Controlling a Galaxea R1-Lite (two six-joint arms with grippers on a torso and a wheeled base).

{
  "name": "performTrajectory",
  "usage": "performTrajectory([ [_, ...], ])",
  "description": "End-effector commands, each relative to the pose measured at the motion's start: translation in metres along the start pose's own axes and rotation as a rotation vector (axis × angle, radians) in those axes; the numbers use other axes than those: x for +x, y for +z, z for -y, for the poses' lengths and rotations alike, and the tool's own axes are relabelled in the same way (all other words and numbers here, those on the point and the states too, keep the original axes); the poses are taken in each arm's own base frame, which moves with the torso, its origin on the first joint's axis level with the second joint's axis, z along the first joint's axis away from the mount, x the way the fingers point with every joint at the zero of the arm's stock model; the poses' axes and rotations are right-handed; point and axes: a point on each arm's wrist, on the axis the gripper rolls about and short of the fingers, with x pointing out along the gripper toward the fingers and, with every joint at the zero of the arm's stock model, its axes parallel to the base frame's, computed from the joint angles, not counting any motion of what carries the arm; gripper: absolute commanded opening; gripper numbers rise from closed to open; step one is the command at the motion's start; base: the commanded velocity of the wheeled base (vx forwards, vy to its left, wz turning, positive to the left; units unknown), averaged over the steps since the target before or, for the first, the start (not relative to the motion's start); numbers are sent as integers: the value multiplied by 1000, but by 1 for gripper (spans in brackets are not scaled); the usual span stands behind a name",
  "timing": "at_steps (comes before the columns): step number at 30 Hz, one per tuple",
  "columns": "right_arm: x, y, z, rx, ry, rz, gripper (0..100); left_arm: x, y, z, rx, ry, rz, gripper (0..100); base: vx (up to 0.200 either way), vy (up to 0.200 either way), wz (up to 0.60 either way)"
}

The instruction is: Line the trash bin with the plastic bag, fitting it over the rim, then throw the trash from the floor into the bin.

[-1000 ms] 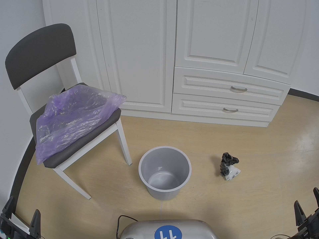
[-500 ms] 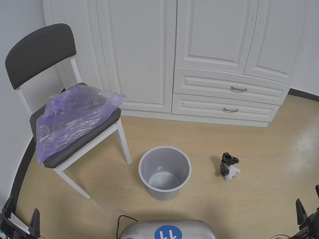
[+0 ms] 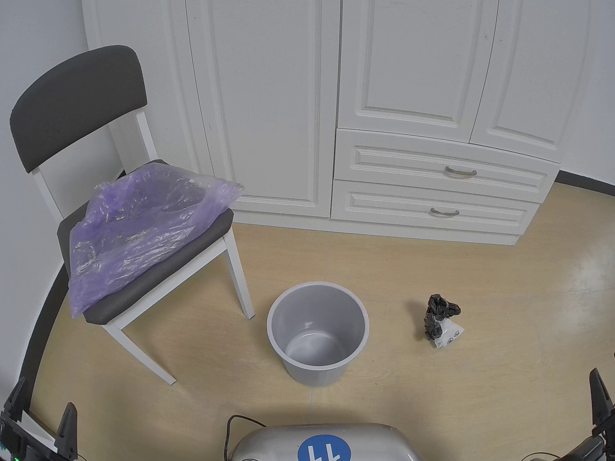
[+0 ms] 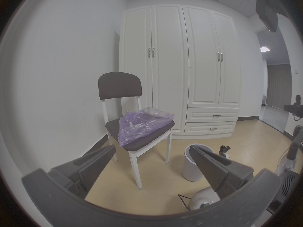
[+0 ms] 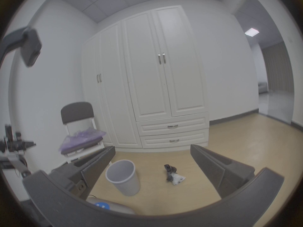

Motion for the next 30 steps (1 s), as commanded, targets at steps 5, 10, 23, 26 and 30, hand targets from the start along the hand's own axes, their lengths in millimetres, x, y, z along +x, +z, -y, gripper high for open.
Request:
performTrajectory([
  [5, -2, 7, -1, 8, -23, 16, 100, -19, 53, 2, -40, -132, 256, 100, 0, 0, 0],
  [10, 19, 29, -4, -60, 0, -89, 100, -8, 53, 3, 0, -134, 107, 100, 0, 0, 0],
  [23, 127, 108, -11, -93, 23, -156, 100, 87, 129, -5, 204, 79, -238, 100, 0, 0, 0],
  [26, 142, 106, -14, -94, 19, -176, 100, 104, 126, -7, 328, 121, -328, 100, 0, 0, 0],
  [30, 142, 97, -15, -77, 29, -211, 100, 117, 118, -9, 415, 159, -419, 100, 0, 0, 0],
])
